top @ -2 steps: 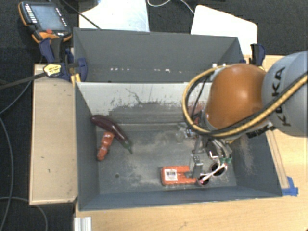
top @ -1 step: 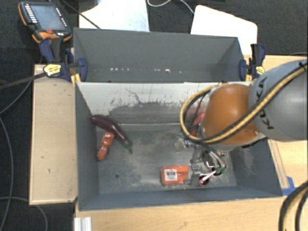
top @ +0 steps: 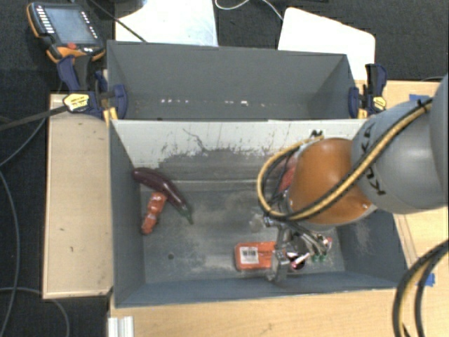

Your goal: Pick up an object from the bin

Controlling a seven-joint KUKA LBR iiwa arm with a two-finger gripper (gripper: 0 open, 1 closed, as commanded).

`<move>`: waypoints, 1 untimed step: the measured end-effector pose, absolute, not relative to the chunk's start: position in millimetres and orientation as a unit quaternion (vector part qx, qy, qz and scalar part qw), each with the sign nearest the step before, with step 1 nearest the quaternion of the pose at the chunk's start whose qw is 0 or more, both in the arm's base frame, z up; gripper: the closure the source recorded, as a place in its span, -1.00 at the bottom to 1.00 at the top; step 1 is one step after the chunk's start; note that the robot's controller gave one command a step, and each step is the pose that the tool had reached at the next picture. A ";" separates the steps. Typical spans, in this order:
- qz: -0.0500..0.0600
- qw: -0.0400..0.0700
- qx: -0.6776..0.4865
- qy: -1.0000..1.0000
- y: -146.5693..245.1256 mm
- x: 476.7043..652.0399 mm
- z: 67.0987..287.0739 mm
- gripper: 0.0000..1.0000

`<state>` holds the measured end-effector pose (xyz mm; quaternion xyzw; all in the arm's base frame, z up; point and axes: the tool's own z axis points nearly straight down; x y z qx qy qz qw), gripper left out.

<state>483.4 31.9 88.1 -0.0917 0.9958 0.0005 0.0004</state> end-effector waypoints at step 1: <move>0.001 0.006 -0.119 0.993 38.4 484.3 70.7 1.00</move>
Offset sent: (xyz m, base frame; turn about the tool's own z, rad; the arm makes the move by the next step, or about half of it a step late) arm 0.0000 0.0000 0.0000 0.0000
